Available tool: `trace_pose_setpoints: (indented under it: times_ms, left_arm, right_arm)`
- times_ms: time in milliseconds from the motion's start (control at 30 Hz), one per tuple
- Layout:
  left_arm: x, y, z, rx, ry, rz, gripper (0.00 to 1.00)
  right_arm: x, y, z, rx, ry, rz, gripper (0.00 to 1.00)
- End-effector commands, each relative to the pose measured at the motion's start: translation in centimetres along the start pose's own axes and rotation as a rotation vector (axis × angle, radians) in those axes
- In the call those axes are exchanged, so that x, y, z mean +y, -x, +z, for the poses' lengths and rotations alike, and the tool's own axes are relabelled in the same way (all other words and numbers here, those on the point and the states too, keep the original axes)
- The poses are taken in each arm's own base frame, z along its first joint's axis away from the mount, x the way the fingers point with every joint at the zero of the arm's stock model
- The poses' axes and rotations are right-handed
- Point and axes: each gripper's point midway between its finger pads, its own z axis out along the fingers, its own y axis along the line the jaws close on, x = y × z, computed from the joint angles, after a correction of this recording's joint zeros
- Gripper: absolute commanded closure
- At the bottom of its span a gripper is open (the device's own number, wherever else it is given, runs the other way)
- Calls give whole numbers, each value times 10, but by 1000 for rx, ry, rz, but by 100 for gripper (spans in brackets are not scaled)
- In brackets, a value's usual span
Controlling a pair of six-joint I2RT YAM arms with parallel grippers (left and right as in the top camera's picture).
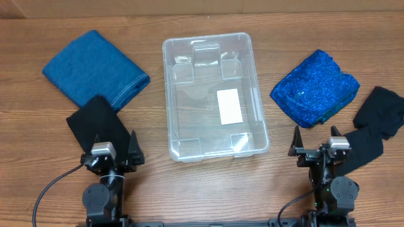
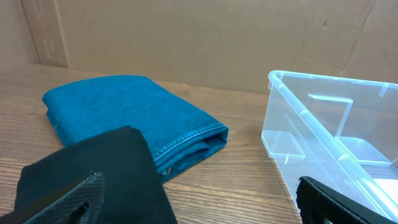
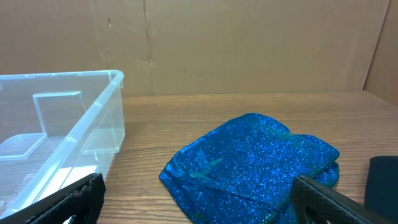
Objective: Pack container
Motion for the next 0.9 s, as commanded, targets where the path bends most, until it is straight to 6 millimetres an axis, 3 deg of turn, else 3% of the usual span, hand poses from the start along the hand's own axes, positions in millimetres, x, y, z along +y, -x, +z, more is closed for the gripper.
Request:
trace_pose_setpoints:
  times_ms: [0,400,567,667,700,867]
  left_arm:
    - [-2,-1,0,1,-8,-2,0]
    - [-2,-1,0,1,-10,-2,0]
    - [-7,5,-1,-14,-39,-90,0]
    - [-12,29,-6,-60,-58,-142,0]
    - [-14,46,-10,-91,-65,-142,0]
    - [-20,113,-24,-128,-52,-150,0]
  right_arm:
    - [0,0,0,-4,-3,-1,0]
    - [1,-1,0,-3,6,12,0]
    - [1,3,0,-14,6,206,0]
    - [1,13,-2,-12,4,209,0]
    - [0,18,-2,-13,-1,210,0]
    - [0,72,0,-7,-8,210,0]
